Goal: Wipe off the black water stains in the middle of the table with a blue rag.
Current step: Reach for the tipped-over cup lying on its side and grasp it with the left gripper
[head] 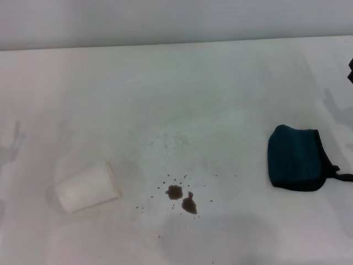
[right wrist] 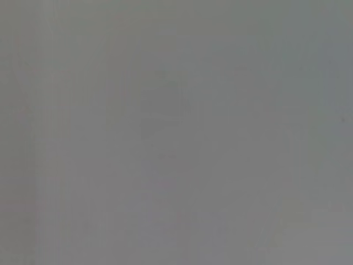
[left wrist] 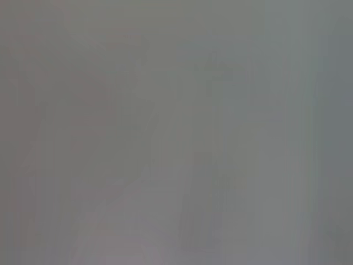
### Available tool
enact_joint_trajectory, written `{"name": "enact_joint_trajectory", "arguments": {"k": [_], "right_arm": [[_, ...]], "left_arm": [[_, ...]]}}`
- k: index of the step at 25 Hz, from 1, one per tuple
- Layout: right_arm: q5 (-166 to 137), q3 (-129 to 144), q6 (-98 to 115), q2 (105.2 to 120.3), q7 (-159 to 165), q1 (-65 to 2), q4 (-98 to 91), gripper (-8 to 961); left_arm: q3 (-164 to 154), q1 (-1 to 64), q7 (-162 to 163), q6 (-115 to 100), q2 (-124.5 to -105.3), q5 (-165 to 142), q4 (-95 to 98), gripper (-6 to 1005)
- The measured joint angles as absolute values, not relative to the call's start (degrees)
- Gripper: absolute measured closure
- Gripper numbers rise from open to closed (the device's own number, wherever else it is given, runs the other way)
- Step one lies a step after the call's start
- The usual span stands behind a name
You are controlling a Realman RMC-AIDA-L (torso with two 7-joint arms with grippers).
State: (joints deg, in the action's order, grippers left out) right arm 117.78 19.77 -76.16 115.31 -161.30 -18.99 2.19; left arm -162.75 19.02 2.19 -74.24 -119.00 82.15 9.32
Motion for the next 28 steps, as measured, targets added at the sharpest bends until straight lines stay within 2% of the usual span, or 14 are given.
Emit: {"name": "enact_joint_trajectory", "arguments": {"k": [8, 12, 21, 28], "right_arm": [[117.84, 19.77, -75.76, 115.31, -160.88, -19.44, 2.07, 77], [117.86, 19.77, -75.68, 115.39, -160.86, -20.11, 2.18, 77], [117.86, 19.78, -75.53, 115.64, -159.38, -20.89, 2.87, 77], [117.72, 19.81, -75.08, 115.51, -154.67, -20.92, 3.41, 78]], "left_arm": [[-162.85, 24.95, 16.17, -67.85, -116.76, 67.28, 4.81, 123], [-162.88, 29.66, 33.99, -68.52, -116.73, 56.30, -5.12, 123], [-163.02, 44.49, 69.43, -83.33, -116.86, 27.96, -32.03, 122], [-163.12, 52.94, 77.74, -99.28, -116.17, 12.12, -48.54, 122]]}}
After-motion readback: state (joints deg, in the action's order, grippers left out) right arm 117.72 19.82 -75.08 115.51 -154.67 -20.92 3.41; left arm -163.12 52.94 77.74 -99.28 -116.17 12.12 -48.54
